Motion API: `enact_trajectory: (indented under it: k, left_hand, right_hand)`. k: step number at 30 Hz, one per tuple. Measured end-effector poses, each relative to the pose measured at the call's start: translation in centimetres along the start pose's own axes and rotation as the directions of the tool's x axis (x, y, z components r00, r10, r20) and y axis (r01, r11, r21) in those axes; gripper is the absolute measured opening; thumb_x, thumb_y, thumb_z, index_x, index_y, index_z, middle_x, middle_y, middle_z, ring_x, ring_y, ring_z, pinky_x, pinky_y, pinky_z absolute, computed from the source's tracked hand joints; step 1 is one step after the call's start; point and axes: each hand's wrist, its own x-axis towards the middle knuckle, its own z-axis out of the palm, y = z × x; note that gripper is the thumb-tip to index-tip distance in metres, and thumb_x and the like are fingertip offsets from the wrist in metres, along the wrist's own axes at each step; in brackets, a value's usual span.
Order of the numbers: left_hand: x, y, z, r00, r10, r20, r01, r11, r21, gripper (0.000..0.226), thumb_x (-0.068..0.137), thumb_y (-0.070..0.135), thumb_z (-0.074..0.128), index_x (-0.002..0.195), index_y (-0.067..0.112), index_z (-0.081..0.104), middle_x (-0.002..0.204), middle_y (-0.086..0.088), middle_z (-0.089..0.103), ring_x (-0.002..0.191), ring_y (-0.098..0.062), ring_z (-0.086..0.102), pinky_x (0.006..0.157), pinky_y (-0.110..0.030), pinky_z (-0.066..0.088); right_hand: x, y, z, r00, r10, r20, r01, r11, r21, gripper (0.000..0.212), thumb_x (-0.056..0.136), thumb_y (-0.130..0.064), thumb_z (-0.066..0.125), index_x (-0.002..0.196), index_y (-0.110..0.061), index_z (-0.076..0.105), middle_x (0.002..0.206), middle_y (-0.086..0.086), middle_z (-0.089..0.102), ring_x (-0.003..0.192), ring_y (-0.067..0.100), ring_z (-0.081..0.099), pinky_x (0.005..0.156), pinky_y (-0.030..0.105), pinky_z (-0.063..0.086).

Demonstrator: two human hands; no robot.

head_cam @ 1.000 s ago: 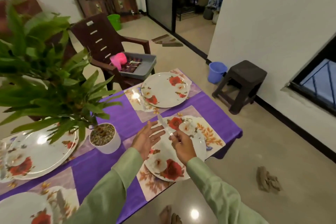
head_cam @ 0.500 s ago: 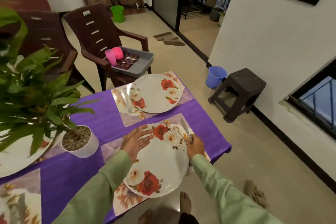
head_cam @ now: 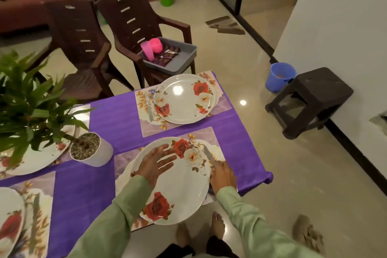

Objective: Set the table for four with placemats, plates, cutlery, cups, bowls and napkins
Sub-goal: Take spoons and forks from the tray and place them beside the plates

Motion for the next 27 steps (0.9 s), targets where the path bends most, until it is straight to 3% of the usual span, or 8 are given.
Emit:
enact_trajectory:
  k: [4, 7, 13, 17, 23, 27]
  left_hand:
    - [0.3, -0.2, -0.2, 1.000, 0.013, 0.009, -0.013, 1.000, 0.025, 0.032, 0.104, 0.029, 0.042, 0.127, 0.013, 0.058, 0.120, -0.011, 0.069, 0.110, -0.032, 0.066, 0.100, -0.049, 0.049]
    - [0.6, -0.3, -0.5, 1.000, 0.006, 0.022, -0.007, 1.000, 0.029, 0.033, 0.104, 0.030, 0.042, 0.128, 0.013, 0.058, 0.120, -0.011, 0.069, 0.109, -0.031, 0.066, 0.098, -0.047, 0.051]
    - [1.2, -0.2, -1.0, 0.999, 0.003, 0.054, -0.003, 1.000, 0.001, 0.034, 0.104, 0.030, 0.041, 0.129, 0.012, 0.057, 0.120, -0.011, 0.069, 0.109, -0.031, 0.067, 0.097, -0.047, 0.051]
    - [1.3, -0.1, -0.9, 0.998, -0.006, 0.055, 0.006, 1.000, 0.000, 0.033, 0.104, 0.032, 0.043, 0.127, 0.014, 0.059, 0.119, -0.009, 0.070, 0.108, -0.029, 0.067, 0.094, -0.046, 0.053]
    - [1.8, 0.0, 0.7, 0.999, -0.004, 0.032, 0.004, 1.000, -0.007, 0.029, 0.102, 0.031, 0.048, 0.122, 0.016, 0.063, 0.114, -0.009, 0.071, 0.105, -0.029, 0.069, 0.091, -0.046, 0.054]
    - [2.3, 0.1, 3.1, 1.000, -0.004, 0.023, 0.004, 1.000, -0.015, 0.027, 0.101, 0.030, 0.050, 0.118, 0.015, 0.065, 0.109, -0.009, 0.073, 0.104, -0.030, 0.069, 0.090, -0.046, 0.055]
  right_hand:
    - [0.6, 0.0, -1.0, 0.998, -0.031, 0.047, 0.037, 0.991, -0.129, 0.042, 0.093, -0.021, 0.051, 0.135, -0.021, 0.049, 0.129, 0.006, 0.056, 0.119, 0.029, 0.050, 0.091, 0.037, 0.046]
    - [0.5, -0.4, -1.3, 0.997, -0.033, 0.064, 0.041, 0.991, -0.124, 0.043, 0.096, -0.018, 0.048, 0.139, -0.021, 0.046, 0.130, 0.008, 0.053, 0.118, 0.029, 0.051, 0.090, 0.038, 0.046]
    - [0.4, -1.0, -1.1, 0.996, -0.071, 0.052, 0.077, 0.990, -0.121, 0.061, 0.098, -0.012, 0.041, 0.153, -0.032, 0.024, 0.127, 0.009, 0.051, 0.112, 0.032, 0.056, 0.087, 0.040, 0.047]
    - [0.9, -1.4, -1.3, 0.997, -0.066, 0.045, 0.070, 0.992, -0.106, 0.040, 0.102, -0.018, 0.039, 0.142, -0.019, 0.040, 0.128, 0.009, 0.052, 0.112, 0.030, 0.056, 0.089, 0.039, 0.048]
    - [2.0, -1.3, -1.7, 0.995, -0.082, 0.054, 0.085, 0.995, -0.049, 0.037, 0.101, -0.020, 0.041, 0.138, -0.018, 0.044, 0.123, 0.010, 0.055, 0.108, 0.032, 0.058, 0.087, 0.040, 0.049]
    - [3.3, -0.5, -2.3, 0.993, -0.089, 0.078, 0.089, 0.996, 0.000, 0.027, 0.099, -0.024, 0.044, 0.122, -0.013, 0.053, 0.120, 0.012, 0.059, 0.108, 0.035, 0.059, 0.085, 0.038, 0.048]
